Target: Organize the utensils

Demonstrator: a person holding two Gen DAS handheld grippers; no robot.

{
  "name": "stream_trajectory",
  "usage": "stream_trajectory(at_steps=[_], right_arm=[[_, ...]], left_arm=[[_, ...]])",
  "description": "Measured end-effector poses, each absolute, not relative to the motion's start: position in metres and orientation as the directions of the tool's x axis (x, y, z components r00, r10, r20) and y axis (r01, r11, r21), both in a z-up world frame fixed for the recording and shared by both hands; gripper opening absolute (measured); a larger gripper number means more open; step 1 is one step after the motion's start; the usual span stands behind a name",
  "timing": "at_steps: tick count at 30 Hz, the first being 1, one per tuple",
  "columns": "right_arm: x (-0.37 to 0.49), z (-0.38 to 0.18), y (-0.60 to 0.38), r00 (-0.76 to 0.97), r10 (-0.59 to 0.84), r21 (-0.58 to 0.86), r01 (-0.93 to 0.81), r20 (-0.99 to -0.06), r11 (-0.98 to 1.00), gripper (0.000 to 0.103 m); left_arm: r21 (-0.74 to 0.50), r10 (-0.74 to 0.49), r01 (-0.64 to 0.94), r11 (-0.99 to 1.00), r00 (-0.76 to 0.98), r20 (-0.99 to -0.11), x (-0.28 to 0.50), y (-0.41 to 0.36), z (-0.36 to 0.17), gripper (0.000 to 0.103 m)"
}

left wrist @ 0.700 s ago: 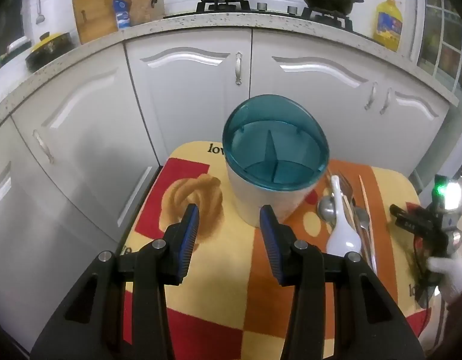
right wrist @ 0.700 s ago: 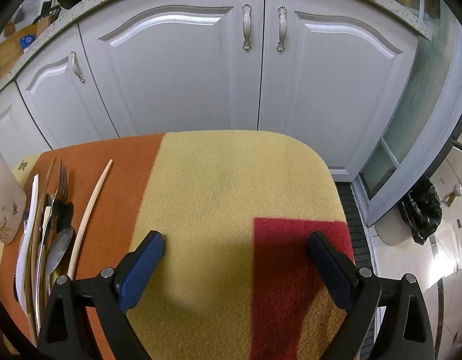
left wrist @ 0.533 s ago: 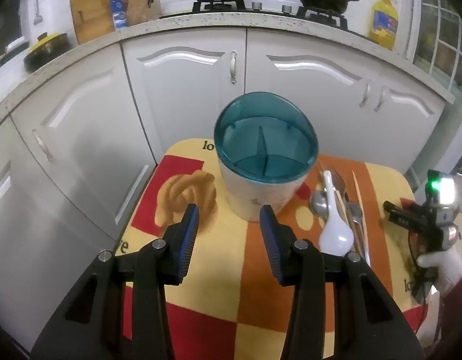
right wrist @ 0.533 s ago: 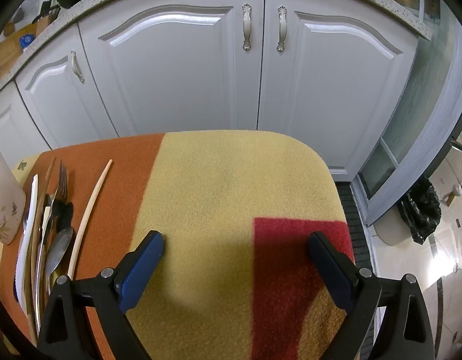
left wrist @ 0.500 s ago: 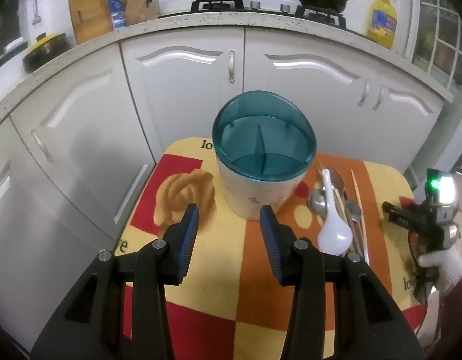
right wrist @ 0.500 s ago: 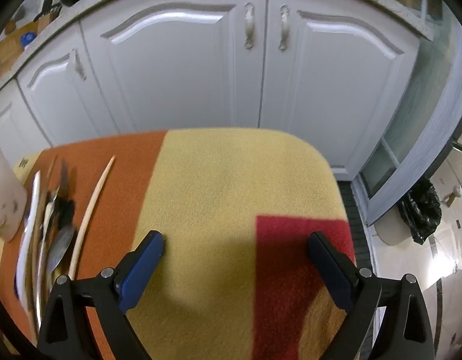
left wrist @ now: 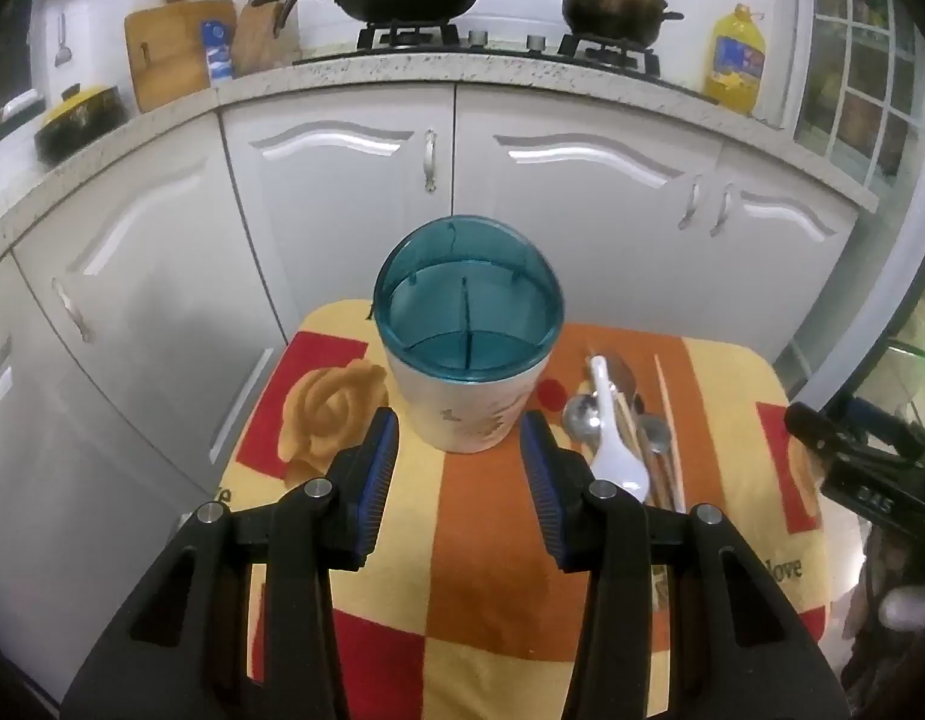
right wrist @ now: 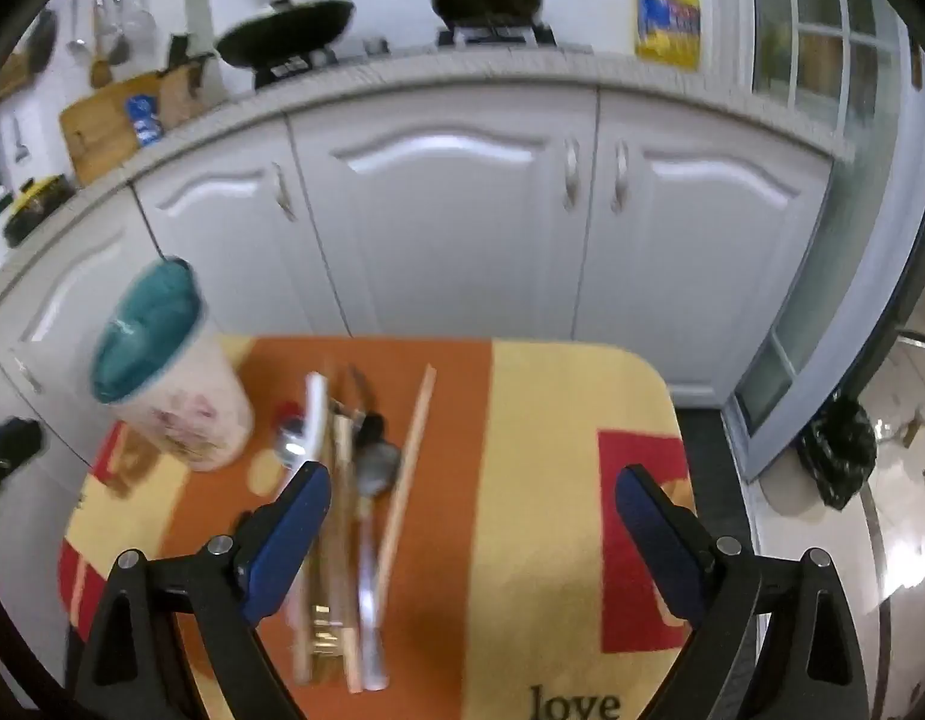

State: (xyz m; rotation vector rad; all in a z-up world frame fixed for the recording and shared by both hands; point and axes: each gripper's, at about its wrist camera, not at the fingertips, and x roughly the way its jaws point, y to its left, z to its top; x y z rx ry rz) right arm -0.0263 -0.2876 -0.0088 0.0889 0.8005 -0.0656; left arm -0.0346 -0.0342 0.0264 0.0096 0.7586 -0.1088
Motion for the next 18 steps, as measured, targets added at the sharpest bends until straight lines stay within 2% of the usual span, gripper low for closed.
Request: stream_trajectory(at_steps=[6, 18], right_arm=[[-0.047, 0.026, -0.270, 0.754, 0.014, 0.091, 0.061, -0.657, 0.994, 0.095], [-0.064, 0.054, -0.239, 0.802, 0.010, 0.045, 0.021, -0.598, 0.999, 0.095]], left_arm=[[-0.031, -0.106, 0.113, 0.993, 0.746, -0.658, -0.045, -0.038, 0.041, 0.041], [-0.037, -0.109, 0.110, 0.993, 0.776, -0.622, -0.054, -0.034, 0.056, 0.041]])
